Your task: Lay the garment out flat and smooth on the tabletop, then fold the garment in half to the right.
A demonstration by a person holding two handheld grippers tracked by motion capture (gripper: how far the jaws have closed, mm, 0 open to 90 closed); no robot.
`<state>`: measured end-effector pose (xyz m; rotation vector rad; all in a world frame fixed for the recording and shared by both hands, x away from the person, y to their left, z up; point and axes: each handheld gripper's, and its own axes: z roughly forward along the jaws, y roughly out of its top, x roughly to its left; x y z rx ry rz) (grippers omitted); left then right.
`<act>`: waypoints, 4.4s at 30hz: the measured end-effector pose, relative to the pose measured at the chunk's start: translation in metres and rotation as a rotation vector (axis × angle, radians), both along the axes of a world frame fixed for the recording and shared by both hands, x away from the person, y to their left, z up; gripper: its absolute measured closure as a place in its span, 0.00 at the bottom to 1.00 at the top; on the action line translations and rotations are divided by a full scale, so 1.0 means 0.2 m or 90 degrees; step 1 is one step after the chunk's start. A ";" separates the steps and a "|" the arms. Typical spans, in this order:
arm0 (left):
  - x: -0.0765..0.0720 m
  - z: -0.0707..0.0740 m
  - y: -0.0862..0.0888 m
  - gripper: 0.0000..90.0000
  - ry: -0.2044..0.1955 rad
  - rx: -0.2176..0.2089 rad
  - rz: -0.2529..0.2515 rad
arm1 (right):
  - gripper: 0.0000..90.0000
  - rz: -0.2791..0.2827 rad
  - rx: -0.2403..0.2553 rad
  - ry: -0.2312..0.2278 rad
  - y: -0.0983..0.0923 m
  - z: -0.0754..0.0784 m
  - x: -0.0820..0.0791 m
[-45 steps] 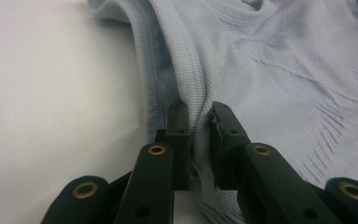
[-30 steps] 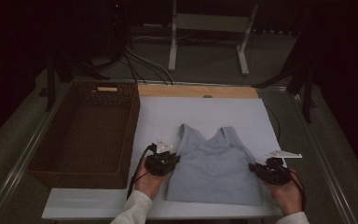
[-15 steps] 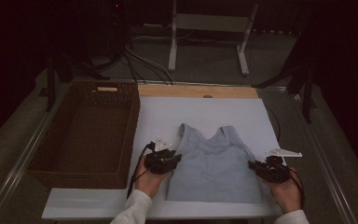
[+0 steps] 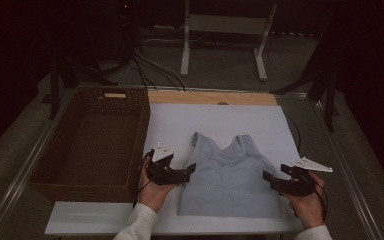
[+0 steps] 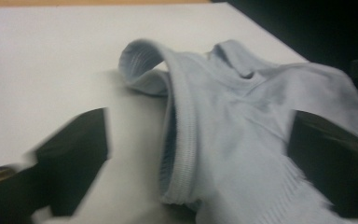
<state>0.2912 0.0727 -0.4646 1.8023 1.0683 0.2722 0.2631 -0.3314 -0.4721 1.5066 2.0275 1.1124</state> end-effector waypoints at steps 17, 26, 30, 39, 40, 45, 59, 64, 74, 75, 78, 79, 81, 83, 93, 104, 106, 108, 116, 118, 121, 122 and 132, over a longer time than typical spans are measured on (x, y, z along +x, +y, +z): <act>-0.11 0.00 0.04 0.00 -0.043 -0.011 -0.041 | 0.07 -0.002 0.031 -0.083 -0.02 0.03 -0.06; -0.14 -0.06 0.05 0.01 -0.042 0.001 -0.053 | 0.07 -0.008 0.049 -0.108 -0.03 0.04 -0.08; -0.15 -0.09 0.04 0.01 -0.037 0.015 -0.061 | 0.07 -0.009 0.052 -0.111 -0.03 0.03 -0.08; -0.16 -0.15 0.01 0.01 0.001 0.024 -0.077 | 0.07 -0.010 0.051 -0.116 -0.03 0.03 -0.09; -0.17 -0.15 0.00 0.01 0.004 0.025 -0.077 | 0.07 -0.010 0.051 -0.117 -0.03 0.03 -0.09; -0.17 -0.16 -0.02 0.04 0.022 0.029 -0.083 | 0.07 -0.010 0.054 -0.124 -0.03 0.04 -0.10; -0.11 -0.23 -0.08 0.09 0.073 0.054 -0.093 | 0.07 -0.028 0.056 -0.142 -0.05 0.05 -0.12; -0.06 -0.24 -0.10 0.12 0.084 0.058 -0.085 | 0.07 -0.033 0.057 -0.147 -0.05 0.06 -0.12; 0.00 -0.28 -0.11 0.45 0.104 0.049 -0.073 | 0.07 -0.033 0.054 -0.145 -0.05 0.05 -0.12; 0.00 -0.27 -0.10 0.45 0.102 0.048 -0.076 | 0.07 -0.033 0.054 -0.145 -0.05 0.05 -0.12; 0.00 -0.24 -0.11 0.73 0.101 0.038 -0.093 | 0.07 -0.031 0.054 -0.144 -0.05 0.06 -0.12; 0.00 -0.24 -0.11 0.76 0.101 0.038 -0.093 | 0.07 -0.031 0.054 -0.144 -0.05 0.06 -0.12; -0.01 -0.23 -0.11 0.81 0.100 0.038 -0.101 | 0.07 -0.031 0.054 -0.145 -0.05 0.06 -0.12; -0.01 -0.23 -0.12 0.83 0.104 0.040 -0.102 | 0.07 -0.030 0.053 -0.143 -0.04 0.06 -0.12; -0.03 -0.21 -0.10 0.85 0.111 0.042 -0.103 | 0.07 -0.027 0.050 -0.141 -0.04 0.05 -0.12; -0.04 -0.20 -0.07 0.85 0.116 0.043 -0.093 | 0.07 -0.025 0.050 -0.138 -0.04 0.05 -0.12; -0.05 -0.20 -0.07 0.85 0.116 0.043 -0.092 | 0.07 -0.024 0.051 -0.138 -0.04 0.05 -0.12; -0.05 -0.20 -0.06 0.85 0.116 0.044 -0.091 | 0.07 -0.024 0.051 -0.138 -0.04 0.05 -0.12; -0.05 -0.19 -0.03 0.85 0.119 0.045 -0.082 | 0.07 -0.026 0.052 -0.139 -0.04 0.05 -0.12; -0.05 -0.19 -0.02 0.85 0.119 0.046 -0.079 | 0.07 -0.026 0.051 -0.138 -0.04 0.05 -0.12; -0.05 -0.19 -0.02 0.85 0.121 0.046 -0.077 | 0.07 -0.027 0.052 -0.139 -0.04 0.05 -0.12; -0.06 -0.19 -0.01 0.85 0.120 0.046 -0.075 | 0.07 -0.028 0.052 -0.140 -0.04 0.05 -0.12; -0.06 -0.18 0.02 0.85 0.122 0.049 -0.068 | 0.07 -0.030 0.052 -0.140 -0.04 0.05 -0.12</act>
